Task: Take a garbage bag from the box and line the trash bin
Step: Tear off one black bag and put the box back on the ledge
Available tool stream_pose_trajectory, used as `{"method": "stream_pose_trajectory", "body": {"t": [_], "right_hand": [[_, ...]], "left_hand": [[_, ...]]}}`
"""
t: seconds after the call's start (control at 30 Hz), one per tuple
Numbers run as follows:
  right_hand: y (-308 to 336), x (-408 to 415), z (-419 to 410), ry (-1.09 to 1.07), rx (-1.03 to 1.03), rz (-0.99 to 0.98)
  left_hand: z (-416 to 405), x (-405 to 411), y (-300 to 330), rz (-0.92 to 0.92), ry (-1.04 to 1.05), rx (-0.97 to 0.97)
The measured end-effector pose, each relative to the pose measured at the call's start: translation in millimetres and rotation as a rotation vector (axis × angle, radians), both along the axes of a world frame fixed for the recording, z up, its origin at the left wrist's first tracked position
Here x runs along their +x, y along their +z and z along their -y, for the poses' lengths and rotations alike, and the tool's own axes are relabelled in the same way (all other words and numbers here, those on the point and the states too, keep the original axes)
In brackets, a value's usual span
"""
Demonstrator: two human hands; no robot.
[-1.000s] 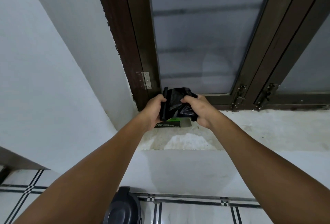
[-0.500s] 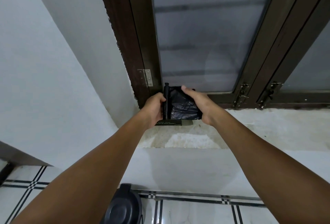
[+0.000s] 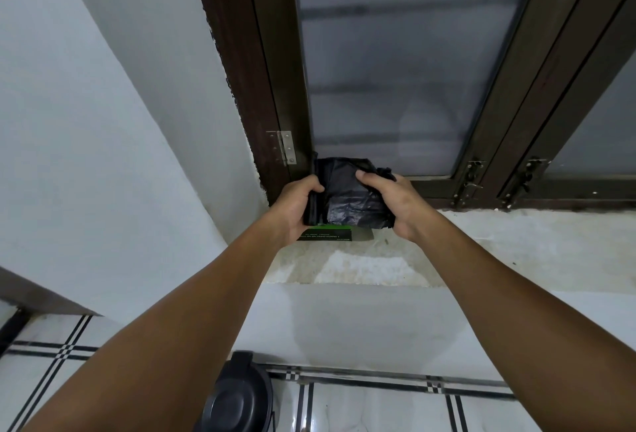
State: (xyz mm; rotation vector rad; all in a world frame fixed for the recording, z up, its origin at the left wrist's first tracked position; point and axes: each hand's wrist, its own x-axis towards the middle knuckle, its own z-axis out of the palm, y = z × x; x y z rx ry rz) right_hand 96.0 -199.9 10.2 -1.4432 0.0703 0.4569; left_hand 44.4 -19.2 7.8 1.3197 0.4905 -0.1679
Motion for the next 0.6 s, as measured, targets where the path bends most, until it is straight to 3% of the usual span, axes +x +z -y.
{"method": "stream_pose_trajectory", "body": {"t": [0.6], "right_hand": [[-5.8, -0.1, 9.5, -0.032, 0.098, -0.094]], "left_hand": [[1.0, 0.3, -4.2, -0.038, 0.144, 0.011]]}}
